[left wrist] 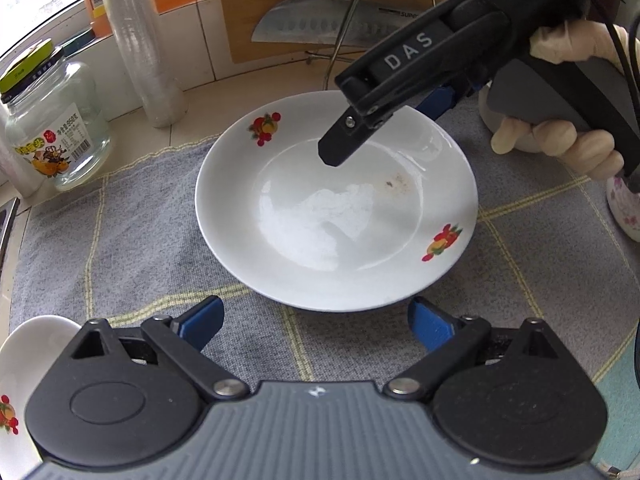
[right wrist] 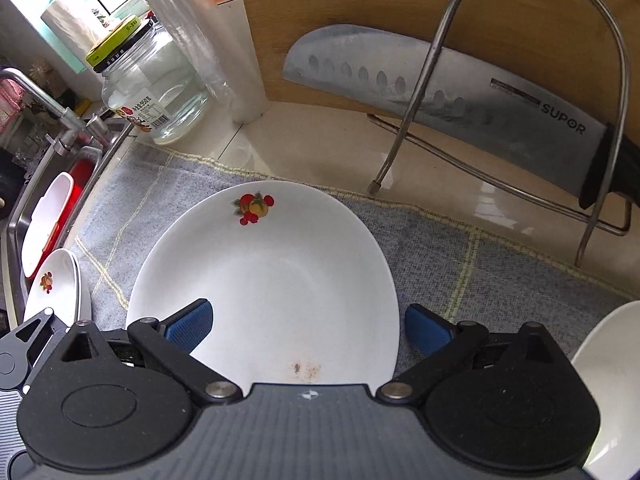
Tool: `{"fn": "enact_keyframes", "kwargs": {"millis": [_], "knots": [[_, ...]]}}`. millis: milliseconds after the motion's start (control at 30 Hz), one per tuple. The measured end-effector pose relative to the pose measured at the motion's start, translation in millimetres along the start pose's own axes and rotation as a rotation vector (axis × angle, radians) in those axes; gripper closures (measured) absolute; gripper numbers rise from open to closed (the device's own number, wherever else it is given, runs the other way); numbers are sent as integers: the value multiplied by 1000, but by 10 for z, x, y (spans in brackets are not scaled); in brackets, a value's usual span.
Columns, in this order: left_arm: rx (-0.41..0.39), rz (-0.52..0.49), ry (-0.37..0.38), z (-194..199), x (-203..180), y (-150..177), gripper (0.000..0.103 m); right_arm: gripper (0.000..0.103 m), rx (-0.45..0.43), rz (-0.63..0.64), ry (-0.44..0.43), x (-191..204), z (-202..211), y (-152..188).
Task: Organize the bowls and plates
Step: 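Close the right gripper on the rim of the flower plate, then lift the plate with the right gripper and carry it toward the plate stack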
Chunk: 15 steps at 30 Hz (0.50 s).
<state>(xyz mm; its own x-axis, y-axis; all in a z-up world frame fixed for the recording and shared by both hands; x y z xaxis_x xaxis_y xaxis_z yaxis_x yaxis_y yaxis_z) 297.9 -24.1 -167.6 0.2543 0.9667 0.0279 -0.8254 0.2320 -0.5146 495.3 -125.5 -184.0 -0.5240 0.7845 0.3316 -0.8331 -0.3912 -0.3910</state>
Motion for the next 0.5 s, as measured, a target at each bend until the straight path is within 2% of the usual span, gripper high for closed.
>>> {"fn": "enact_keyframes", "kwargs": {"millis": [333, 500], "knots": [[12, -42, 17, -75, 25, -74, 5, 0, 6, 3, -94, -56, -24, -82], [12, -78, 35, -87, 33, -84, 5, 8, 4, 45, -124, -16, -36, -141]]}}
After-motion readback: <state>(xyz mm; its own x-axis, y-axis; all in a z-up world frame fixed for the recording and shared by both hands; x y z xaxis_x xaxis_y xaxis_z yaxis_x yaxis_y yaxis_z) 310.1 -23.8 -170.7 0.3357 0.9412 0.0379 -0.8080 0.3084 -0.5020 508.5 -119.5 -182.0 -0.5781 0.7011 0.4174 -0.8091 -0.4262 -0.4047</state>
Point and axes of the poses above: each gripper's, at about its wrist camera, not at the fingertips, and z roughly against the way its jaws point, x to its left, y to its underside, the point moved 3 cm from there along -z, roughly the way its jaws point, and after that the axes turned 3 degrees about z, right-handed, at the moved point
